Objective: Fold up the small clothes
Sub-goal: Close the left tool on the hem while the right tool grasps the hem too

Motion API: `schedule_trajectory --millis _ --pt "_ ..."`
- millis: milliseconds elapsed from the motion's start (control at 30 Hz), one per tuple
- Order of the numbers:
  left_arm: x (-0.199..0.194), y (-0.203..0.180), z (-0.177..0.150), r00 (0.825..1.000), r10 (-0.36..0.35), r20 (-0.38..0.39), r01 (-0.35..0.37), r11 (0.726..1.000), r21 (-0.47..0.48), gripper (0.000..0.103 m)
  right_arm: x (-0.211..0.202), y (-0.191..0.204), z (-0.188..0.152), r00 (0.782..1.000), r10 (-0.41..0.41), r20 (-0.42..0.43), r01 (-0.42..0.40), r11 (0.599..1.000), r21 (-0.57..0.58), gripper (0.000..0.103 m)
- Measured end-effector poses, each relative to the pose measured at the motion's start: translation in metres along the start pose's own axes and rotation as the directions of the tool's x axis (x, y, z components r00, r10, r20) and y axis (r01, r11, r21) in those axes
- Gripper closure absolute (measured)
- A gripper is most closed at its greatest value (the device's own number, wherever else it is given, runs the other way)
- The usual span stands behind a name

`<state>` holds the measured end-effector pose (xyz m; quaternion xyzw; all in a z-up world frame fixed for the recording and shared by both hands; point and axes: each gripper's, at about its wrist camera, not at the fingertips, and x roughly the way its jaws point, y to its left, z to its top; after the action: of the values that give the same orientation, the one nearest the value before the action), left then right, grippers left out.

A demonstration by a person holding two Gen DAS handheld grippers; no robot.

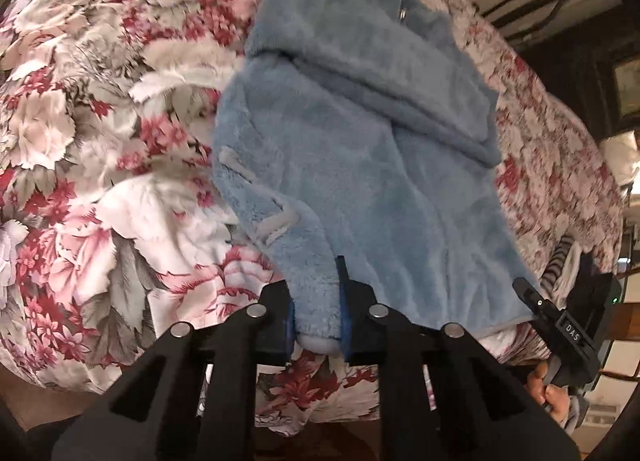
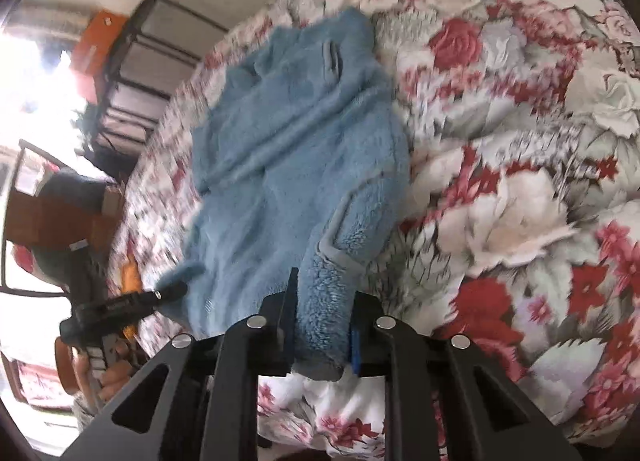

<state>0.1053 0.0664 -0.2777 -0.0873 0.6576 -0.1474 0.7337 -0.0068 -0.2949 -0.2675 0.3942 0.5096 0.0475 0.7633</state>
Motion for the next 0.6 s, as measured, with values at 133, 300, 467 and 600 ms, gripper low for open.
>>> schedule_trajectory --millis 133,300,467,600 --pt "-0.023 0.0 0.0 0.996 -0.039 0.074 0.04 0.999 -0.009 0.089 -0.014 0.003 0.003 0.998 0.037 0.046 -0.038 0.999 0.016 0.085" --pt "-0.028 0.014 -0.007 0.997 -0.036 0.068 0.04 0.998 -0.048 0.089 -0.019 0.009 -0.001 0.998 0.051 0.041 -0.051 0.999 0.01 0.085" --pt "-0.024 0.022 0.0 0.995 -0.081 0.06 0.086 0.993 -0.084 0.089 -0.019 0.003 0.003 0.995 0.094 0.045 -0.098 0.992 0.074 0.085" --pt "-0.028 0.018 0.017 0.991 -0.089 0.101 0.098 0.991 -0.089 0.089 -0.019 0.002 0.016 0.988 0.14 0.068 -0.148 0.982 0.122 0.086"
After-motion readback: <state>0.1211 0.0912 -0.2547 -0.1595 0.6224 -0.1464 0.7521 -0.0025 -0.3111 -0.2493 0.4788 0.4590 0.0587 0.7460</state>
